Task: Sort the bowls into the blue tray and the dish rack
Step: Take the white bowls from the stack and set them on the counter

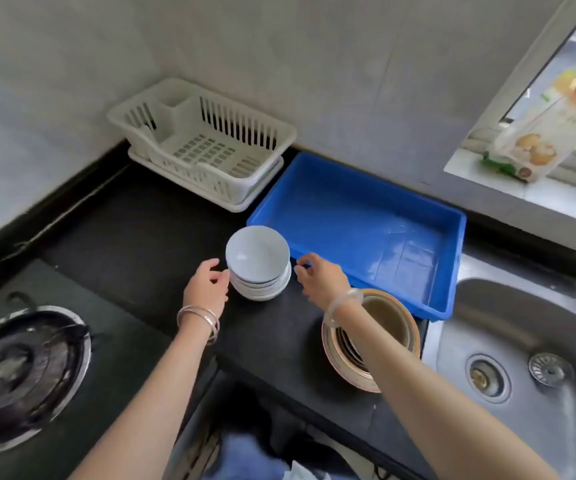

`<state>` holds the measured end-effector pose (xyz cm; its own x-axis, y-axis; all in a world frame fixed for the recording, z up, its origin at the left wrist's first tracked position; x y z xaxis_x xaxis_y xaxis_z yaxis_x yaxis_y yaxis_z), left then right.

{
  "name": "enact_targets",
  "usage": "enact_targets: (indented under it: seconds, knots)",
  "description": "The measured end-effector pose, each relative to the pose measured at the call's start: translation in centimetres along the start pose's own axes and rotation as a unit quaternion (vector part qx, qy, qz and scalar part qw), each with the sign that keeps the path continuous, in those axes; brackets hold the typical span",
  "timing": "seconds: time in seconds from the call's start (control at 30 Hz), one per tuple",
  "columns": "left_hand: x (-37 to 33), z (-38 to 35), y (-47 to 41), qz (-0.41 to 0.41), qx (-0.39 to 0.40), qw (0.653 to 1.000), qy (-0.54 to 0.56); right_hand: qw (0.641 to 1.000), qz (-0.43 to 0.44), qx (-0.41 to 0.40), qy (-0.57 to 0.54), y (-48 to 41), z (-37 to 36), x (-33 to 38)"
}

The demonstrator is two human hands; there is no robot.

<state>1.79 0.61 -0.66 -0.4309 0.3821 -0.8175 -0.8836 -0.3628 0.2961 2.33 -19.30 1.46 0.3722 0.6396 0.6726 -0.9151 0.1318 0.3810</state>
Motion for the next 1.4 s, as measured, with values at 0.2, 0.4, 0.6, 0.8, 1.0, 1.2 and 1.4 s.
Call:
enact_targets:
  seconds: [0.2, 0.4, 0.6, 0.8, 1.0, 1.2, 1.4]
  knots:
    - [-1.1, -0.8, -2.7, -0.006, 0.054, 0.998, -0.010, 0.996, -0.015, -0.040, 0.077, -3.1, -1.0, 2.9]
    - [0.0, -1.0, -4.3, -0.003, 0.077, 0.997, 0.018, 0.978, -0.004, -0.072, 0.198, -4.7, -1.7, 4.3]
    - [0.4, -1.1, -5.0, 0.025, 0.082, 0.993, 0.075, 0.975, 0.022, -0.082, 0.205, -5.4, -1.8, 4.5]
    - [0.0, -1.0, -5.8, 0.012, 0.094, 0.995, 0.019, 0.986, 0.013, -0.108, 0.124, -5.2, -0.3, 3.3]
    - [-2.2, -1.8, -6.0, -0.050, 0.084, 0.983, -0.155, 0.988, 0.010, -0.142, 0.051, -5.0, 2.2, 3.6]
    - [-3.4, -2.3, -5.7, -0.090, 0.035, 0.970, -0.224, 0.990, -0.006, -0.139, 0.035, -5.1, 3.1, 3.7]
    - [-3.8, -1.6, -5.8, -0.092, 0.025, 0.973, -0.212, 0.990, 0.007, -0.141, 0.009, -4.8, 4.6, 4.4]
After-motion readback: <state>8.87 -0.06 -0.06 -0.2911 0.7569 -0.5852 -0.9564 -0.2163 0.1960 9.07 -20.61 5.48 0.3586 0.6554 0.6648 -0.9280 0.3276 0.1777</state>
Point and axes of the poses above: each hand's wrist, its own y-axis away from the middle knuckle, its own z-axis out of the back of the hand, x = y × z, the point moved 2 cm from there along -y, towards the middle knuckle, and after that the axes turned 4 degrees about -x, right-handed, at the moved point
